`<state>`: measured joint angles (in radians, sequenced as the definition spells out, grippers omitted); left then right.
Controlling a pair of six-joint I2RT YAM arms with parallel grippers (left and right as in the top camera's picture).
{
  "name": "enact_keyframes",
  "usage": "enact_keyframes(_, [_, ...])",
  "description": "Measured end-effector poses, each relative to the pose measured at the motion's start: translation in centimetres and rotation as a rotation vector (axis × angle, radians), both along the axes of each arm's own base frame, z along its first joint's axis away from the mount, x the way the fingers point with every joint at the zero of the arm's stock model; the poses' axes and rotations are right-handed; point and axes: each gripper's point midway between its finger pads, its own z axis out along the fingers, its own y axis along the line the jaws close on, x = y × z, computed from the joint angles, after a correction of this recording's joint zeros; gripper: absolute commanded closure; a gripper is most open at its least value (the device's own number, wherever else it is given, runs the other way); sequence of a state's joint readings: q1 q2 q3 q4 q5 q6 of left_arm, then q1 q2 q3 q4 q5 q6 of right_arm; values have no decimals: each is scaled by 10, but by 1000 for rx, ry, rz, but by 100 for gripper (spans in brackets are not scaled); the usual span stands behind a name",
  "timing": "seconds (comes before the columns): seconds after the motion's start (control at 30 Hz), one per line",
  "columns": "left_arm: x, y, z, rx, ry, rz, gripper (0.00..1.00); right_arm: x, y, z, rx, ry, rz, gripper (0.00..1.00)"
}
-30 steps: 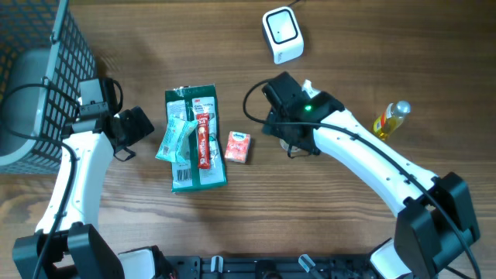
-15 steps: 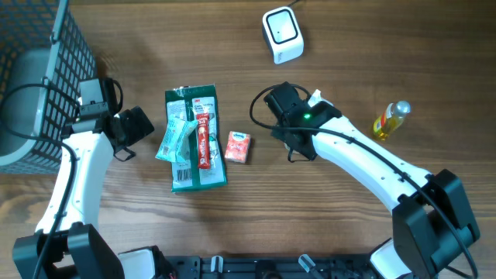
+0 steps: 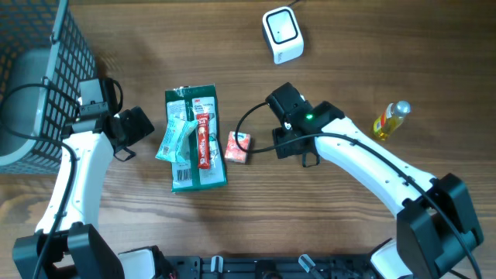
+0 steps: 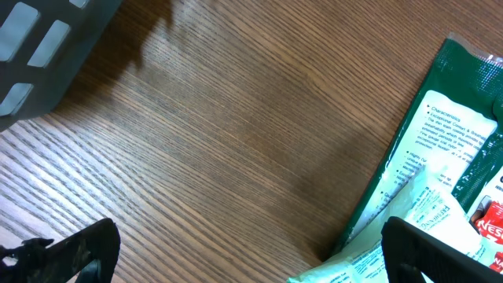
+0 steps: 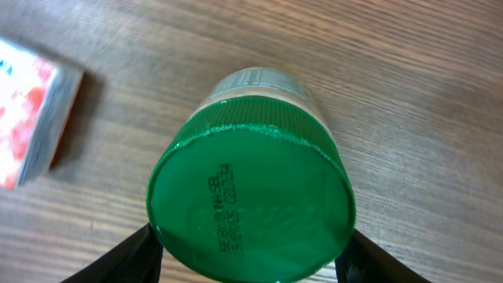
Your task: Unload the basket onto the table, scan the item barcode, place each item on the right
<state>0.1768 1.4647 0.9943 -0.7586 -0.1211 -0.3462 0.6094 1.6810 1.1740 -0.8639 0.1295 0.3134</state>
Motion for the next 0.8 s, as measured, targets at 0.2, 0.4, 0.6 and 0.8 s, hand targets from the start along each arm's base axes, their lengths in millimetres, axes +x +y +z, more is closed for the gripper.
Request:
enact_keyframes(0.2, [0,0,0,0,0,0,0,-7,3,20,38,-19,118,50])
enact_keyframes(0.4, [0,0,0,0,0,0,0,-6,1,42,69,-75,135,47])
enact_keyframes(0.6, [0,0,0,0,0,0,0,-9,16,42,124,-63,237,43])
enact_keyframes(0.8, [0,0,0,0,0,0,0,-11,19,24,107,-10,298,43])
